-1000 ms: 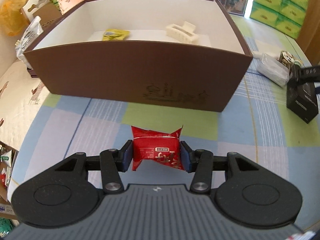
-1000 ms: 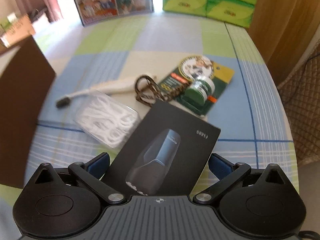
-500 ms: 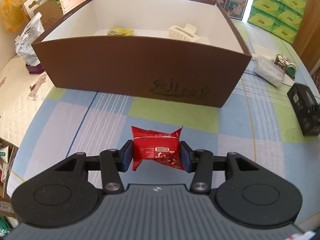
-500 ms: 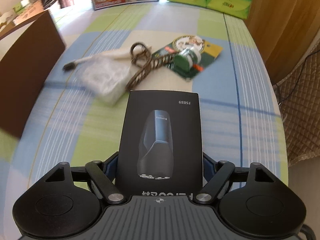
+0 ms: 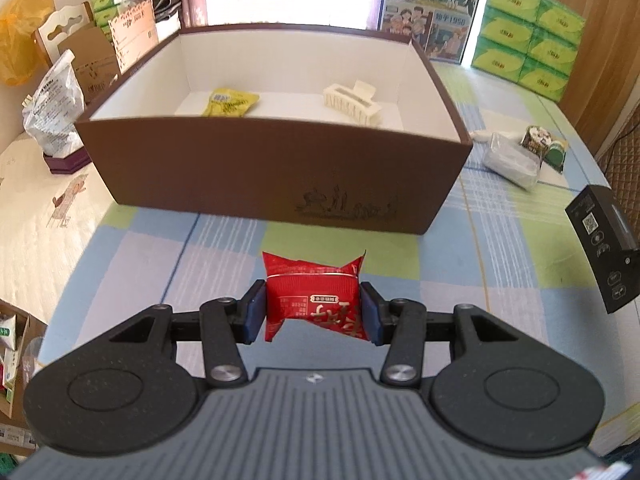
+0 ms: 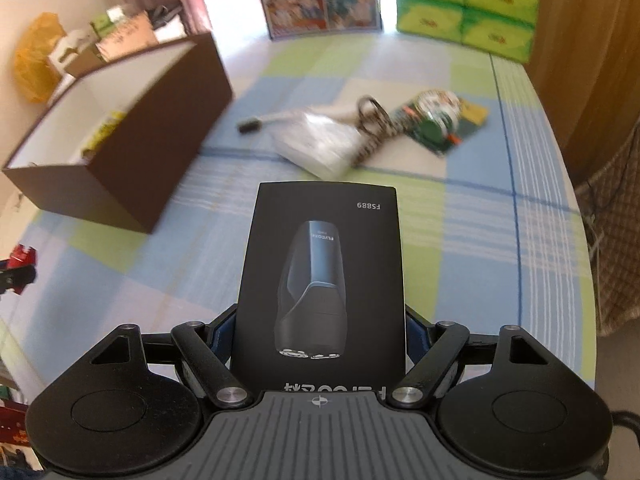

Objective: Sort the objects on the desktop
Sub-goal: 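Carry the red packet and black box over the brown box with both tools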

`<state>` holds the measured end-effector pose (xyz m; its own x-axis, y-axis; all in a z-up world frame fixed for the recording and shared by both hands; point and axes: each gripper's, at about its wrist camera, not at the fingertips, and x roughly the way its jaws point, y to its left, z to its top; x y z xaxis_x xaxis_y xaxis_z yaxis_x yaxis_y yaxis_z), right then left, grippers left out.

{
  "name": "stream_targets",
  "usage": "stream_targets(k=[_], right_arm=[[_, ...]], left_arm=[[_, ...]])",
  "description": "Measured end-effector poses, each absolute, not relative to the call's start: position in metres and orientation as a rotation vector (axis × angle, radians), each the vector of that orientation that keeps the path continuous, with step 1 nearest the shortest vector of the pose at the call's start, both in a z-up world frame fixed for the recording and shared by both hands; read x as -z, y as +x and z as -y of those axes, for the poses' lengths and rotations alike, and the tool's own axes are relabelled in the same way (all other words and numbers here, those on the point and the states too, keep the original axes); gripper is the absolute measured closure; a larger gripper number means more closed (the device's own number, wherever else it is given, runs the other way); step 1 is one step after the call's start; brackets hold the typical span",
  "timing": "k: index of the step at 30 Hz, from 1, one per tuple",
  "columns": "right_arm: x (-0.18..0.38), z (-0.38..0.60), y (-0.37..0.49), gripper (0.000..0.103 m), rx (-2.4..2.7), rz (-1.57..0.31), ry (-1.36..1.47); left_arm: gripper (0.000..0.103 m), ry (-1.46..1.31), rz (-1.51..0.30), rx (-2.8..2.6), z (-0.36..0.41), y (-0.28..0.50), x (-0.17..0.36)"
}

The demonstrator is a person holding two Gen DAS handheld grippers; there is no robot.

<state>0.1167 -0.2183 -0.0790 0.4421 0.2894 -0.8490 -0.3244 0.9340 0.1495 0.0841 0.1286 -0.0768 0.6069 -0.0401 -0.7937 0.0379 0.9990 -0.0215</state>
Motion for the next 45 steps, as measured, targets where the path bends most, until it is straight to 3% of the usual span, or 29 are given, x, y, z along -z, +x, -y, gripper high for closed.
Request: stream_targets(k=[23,34,45], right_arm=[[0.008,0.108,0.124,0.026,-0.7,-0.929,0.105],[-0.01,0.034,0.165,0.026,-0.743,-0.859,0.079],[0.013,-0.029,0.222,0.027,-0.712,-0.896,0.045]], left_arm=[[0.06,-0.083,-0.738,0.035,-0.188,0.092,0.009],[0.06,-0.022,-0.655,0.069,-0.201,0.152,-0.019],[0.06,-0.01,-0.72,0.087,-0.224,0.234,-0.002]])
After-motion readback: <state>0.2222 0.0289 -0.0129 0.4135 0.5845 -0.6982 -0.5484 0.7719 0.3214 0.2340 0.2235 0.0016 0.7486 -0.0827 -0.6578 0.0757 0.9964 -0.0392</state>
